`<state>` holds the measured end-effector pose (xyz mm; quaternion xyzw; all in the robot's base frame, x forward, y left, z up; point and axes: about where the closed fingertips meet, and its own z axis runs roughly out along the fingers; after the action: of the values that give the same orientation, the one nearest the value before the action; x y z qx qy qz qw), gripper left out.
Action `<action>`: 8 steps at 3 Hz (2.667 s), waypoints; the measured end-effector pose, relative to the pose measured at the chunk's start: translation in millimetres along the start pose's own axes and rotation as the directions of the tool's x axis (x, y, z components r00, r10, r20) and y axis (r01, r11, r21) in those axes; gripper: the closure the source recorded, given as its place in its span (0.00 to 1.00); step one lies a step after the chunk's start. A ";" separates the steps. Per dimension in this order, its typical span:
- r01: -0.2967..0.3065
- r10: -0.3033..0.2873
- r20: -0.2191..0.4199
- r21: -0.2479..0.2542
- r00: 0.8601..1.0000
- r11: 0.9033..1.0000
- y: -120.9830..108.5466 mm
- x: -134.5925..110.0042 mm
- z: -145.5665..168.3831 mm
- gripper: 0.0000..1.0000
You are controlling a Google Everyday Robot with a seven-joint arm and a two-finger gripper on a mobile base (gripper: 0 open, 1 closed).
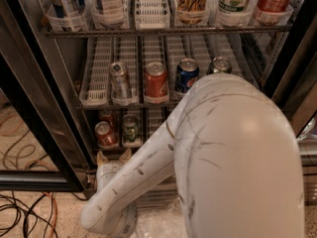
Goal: Pick coke can from bottom shelf of fridge
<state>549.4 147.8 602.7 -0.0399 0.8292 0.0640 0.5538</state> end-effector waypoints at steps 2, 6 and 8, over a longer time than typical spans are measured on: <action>0.030 -0.032 0.051 0.048 0.998 0.998 -13.6 -6.0 33.8 0.27; 0.051 -0.052 0.095 0.014 0.994 0.999 7.7 -26.0 62.9 0.28; 0.073 -0.075 0.101 0.022 0.992 0.997 14.2 -29.8 86.2 0.26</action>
Offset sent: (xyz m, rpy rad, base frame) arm 0.0484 -0.0117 -0.0081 -0.0583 -0.0816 -0.0519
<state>637.6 174.7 598.5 -0.0623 0.7983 0.0378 0.5979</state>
